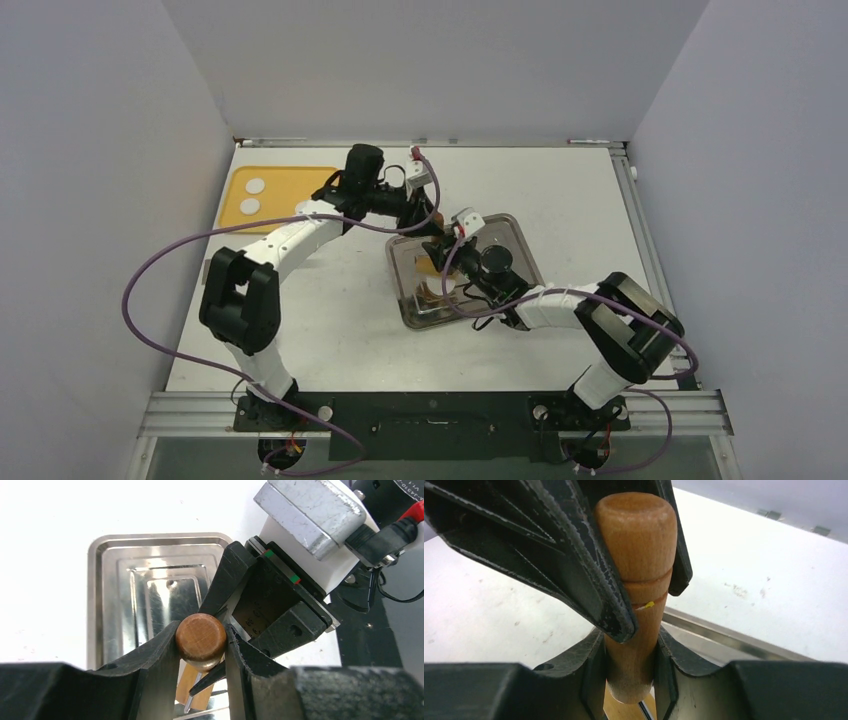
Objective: Roll out the dumpling wrappers from the dough
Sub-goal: Flatten out the dough on the work surface.
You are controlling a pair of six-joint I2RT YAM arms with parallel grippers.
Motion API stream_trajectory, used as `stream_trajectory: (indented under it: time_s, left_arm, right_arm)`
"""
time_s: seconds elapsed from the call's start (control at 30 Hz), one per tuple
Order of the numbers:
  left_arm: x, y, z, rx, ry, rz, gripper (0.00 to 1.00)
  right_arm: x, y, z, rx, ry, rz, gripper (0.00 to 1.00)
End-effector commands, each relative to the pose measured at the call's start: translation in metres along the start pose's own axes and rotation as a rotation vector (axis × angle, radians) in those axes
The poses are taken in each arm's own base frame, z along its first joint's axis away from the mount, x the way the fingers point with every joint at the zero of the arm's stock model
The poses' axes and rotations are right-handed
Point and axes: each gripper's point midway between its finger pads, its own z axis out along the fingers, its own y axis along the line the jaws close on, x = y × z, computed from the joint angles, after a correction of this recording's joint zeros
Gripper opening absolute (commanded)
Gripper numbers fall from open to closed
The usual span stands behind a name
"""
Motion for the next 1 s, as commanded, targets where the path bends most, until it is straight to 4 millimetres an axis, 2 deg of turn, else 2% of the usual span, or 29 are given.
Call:
stream_trajectory:
  time_s: [0.0, 0.07, 0.17, 0.23, 0.43, 0.53, 0.67, 0.97]
  left_arm:
    - [0.001, 0.003, 0.006, 0.024, 0.026, -0.002, 0.0]
    - [0.009, 0.013, 0.014, 0.018, 0.037, -0.001, 0.0]
    - [0.035, 0.027, 0.021, -0.005, 0.076, -0.021, 0.0]
    - [0.053, 0.029, 0.022, -0.012, 0.103, -0.027, 0.0]
    - [0.105, 0.017, 0.016, -0.005, 0.189, -0.075, 0.0]
    - [0.12, 0.013, 0.014, -0.001, 0.214, -0.102, 0.0]
    - [0.132, 0.017, 0.011, -0.015, 0.227, -0.141, 0.0]
    - [0.151, 0.023, 0.011, -0.036, 0.235, -0.189, 0.0]
  right_arm:
    - [-0.01, -0.018, 0.013, 0.031, -0.028, -0.053, 0.08]
    - [0.005, -0.024, 0.014, 0.028, -0.009, -0.05, 0.08]
    - [0.032, -0.033, 0.007, 0.045, 0.023, -0.022, 0.08]
    - [0.05, -0.037, -0.001, 0.055, 0.05, 0.004, 0.08]
    - [0.103, -0.041, -0.03, 0.093, 0.176, 0.046, 0.08]
    - [0.126, -0.043, -0.045, 0.116, 0.233, 0.079, 0.08]
    - [0.144, -0.042, -0.055, 0.132, 0.271, 0.1, 0.08]
    - [0.158, -0.047, -0.065, 0.157, 0.304, 0.095, 0.08]
